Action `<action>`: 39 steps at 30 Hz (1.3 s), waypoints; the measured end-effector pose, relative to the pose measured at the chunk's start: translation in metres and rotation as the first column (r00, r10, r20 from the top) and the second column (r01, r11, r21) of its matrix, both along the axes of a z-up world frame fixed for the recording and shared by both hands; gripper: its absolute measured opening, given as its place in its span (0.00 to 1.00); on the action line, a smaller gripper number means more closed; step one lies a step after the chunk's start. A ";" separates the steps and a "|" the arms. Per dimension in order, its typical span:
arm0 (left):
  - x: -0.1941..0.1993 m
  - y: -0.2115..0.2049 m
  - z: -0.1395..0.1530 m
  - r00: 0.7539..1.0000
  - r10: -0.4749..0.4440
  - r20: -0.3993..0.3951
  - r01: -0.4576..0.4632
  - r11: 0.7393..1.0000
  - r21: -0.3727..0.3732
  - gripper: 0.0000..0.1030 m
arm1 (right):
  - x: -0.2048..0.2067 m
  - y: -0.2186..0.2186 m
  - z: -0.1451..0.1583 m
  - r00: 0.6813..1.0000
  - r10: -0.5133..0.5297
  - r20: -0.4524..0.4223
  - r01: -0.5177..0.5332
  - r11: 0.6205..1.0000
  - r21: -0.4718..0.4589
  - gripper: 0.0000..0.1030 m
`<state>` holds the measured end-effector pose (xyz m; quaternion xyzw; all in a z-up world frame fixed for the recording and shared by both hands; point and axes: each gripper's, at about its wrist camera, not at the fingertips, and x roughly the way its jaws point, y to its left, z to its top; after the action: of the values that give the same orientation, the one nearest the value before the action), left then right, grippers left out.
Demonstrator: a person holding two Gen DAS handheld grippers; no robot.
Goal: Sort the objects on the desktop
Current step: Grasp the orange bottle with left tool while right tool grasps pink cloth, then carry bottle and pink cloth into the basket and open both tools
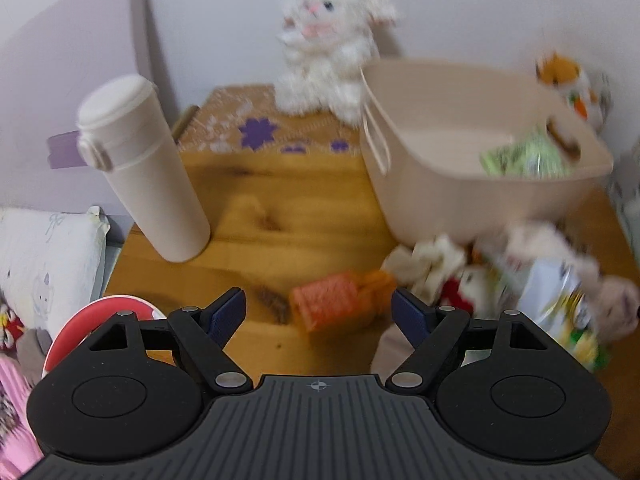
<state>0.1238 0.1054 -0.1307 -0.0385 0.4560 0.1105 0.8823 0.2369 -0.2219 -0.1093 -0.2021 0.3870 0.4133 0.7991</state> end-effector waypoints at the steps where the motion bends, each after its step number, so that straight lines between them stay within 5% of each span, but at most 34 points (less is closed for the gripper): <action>1: 0.003 0.002 -0.006 0.999 -0.030 -0.026 0.030 0.999 0.012 0.79 | 0.000 -0.001 -0.003 1.000 0.001 -0.010 -0.001 1.000 -0.011 1.00; 6: 0.014 0.004 -0.027 0.979 -0.169 -0.111 0.180 0.979 0.098 0.79 | 0.001 -0.001 -0.018 0.999 0.034 -0.033 -0.037 0.996 -0.083 0.99; 12: 0.031 0.004 -0.047 0.927 -0.316 -0.203 0.350 0.922 0.166 0.79 | 0.002 0.011 -0.031 0.989 0.145 -0.013 -0.145 0.975 -0.170 0.96; 20: 0.046 -0.002 -0.057 0.886 -0.409 -0.219 0.449 0.873 0.187 0.79 | 0.009 0.030 -0.046 0.978 0.210 -0.016 -0.208 0.953 -0.221 0.93; 27: 0.060 -0.004 -0.066 0.865 -0.451 -0.219 0.488 0.858 0.158 0.78 | 0.010 0.044 -0.052 0.976 0.217 -0.004 -0.212 0.947 -0.239 0.87; 31: 0.062 -0.003 -0.070 0.860 -0.462 -0.217 0.492 0.863 0.114 0.61 | 0.006 0.046 -0.053 0.974 0.226 0.001 -0.219 0.945 -0.241 0.76; 33: 0.063 -0.005 -0.072 0.854 -0.469 -0.227 0.495 0.865 0.078 0.43 | 0.004 0.046 -0.052 0.974 0.225 0.003 -0.218 0.947 -0.238 0.70; 39: 0.057 -0.009 -0.075 0.858 -0.460 -0.226 0.481 0.876 0.044 0.37 | 0.002 0.042 -0.047 0.973 0.231 -0.003 -0.226 0.948 -0.224 0.45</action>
<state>0.1807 0.0969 -0.2056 0.1295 0.5357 -0.0827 0.8303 0.2388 -0.1795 -0.1559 -0.3384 0.3956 0.4546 0.7227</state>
